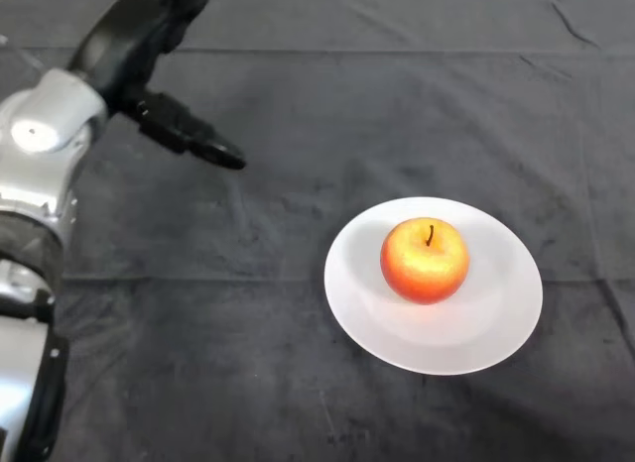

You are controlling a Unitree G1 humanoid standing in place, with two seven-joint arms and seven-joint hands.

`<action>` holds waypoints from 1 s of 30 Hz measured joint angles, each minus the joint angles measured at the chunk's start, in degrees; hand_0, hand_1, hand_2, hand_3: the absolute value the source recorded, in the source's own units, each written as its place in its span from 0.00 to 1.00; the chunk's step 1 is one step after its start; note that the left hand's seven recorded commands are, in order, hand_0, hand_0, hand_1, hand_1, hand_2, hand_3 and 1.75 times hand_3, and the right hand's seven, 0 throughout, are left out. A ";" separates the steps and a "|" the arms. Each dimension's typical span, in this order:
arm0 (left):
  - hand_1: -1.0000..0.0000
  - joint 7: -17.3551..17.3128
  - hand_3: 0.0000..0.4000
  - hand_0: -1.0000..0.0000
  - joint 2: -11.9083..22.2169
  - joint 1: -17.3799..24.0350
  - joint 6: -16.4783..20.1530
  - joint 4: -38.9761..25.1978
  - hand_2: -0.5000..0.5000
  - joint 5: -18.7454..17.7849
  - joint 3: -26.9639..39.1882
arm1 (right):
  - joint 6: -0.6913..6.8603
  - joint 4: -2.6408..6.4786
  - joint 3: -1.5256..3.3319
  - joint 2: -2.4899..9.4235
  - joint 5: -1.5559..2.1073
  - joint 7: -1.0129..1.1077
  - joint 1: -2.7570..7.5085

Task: Move the apple to the plate

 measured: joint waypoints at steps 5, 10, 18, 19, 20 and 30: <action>1.00 -0.24 0.00 1.00 3.18 3.94 0.00 0.47 0.50 -3.32 3.35 | -0.01 0.00 -0.01 0.00 0.00 -0.01 0.00; 1.00 -0.02 0.00 1.00 3.98 6.69 0.16 0.71 0.50 -5.79 6.88 | 0.01 0.00 0.04 0.04 0.00 0.00 -0.01; 1.00 0.70 0.00 1.00 4.79 12.66 1.59 1.42 0.50 -10.34 13.19 | -0.03 0.00 -0.04 0.02 0.00 -0.01 0.00; 1.00 0.82 0.00 1.00 4.85 13.48 1.81 1.43 0.50 -11.11 14.16 | -0.03 0.00 -0.02 0.03 0.00 -0.01 0.00; 1.00 0.88 0.00 1.00 4.89 14.03 2.20 1.45 0.50 -11.96 14.78 | -0.03 0.00 -0.03 0.02 0.00 -0.01 0.00; 1.00 3.02 0.00 1.00 7.71 17.21 6.16 2.76 0.50 -18.94 23.69 | -0.01 0.00 0.00 0.03 0.00 -0.01 0.00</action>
